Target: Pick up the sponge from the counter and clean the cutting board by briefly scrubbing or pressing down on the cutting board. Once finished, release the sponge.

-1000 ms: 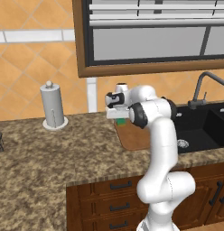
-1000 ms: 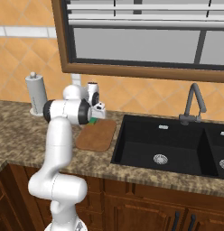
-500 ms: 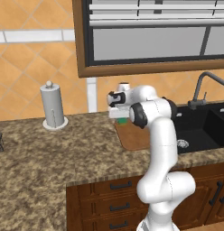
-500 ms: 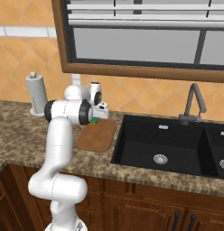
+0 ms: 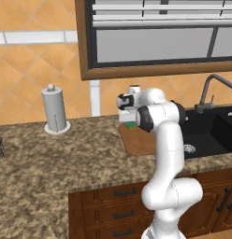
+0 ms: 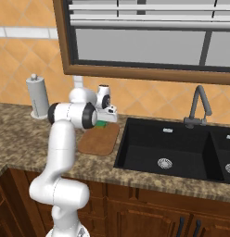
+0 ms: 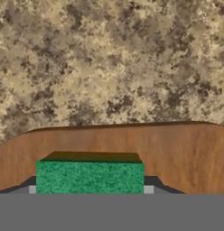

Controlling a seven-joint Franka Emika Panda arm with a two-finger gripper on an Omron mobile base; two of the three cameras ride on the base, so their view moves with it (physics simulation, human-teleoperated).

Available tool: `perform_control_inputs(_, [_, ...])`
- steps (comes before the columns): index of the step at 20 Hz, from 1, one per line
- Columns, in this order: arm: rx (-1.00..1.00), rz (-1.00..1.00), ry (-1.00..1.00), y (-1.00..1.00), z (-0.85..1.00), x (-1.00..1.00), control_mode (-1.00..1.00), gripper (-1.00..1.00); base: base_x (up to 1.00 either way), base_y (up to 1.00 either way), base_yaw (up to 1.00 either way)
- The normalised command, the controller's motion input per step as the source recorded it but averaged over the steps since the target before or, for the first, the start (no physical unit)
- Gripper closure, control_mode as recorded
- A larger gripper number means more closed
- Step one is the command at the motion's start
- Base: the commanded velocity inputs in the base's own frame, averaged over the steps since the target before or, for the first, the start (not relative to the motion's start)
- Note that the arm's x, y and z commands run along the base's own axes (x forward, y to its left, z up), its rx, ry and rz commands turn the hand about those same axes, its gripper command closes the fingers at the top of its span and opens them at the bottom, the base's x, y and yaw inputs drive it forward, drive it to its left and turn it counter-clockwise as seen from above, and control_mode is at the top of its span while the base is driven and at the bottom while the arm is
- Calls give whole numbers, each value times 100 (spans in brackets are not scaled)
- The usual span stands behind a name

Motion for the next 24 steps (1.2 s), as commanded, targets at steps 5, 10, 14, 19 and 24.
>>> perform_control_inputs(5, [0, 0, 0, -52, -13, -1, -100, 100, 0, 0, 0])
perform_control_inputs(10, [0, 0, 0, -60, -18, -7, -100, 100, 0, 0, 0])
perform_control_inputs(14, [0, 0, 0, -66, -16, -16, -100, 100, 0, 0, 0])
perform_control_inputs(19, [0, 0, 0, -21, -44, -68, -100, 100, 0, 0, 0])
perform_control_inputs(24, [0, 0, 0, 1, -46, -72, -100, 100, 0, 0, 0])
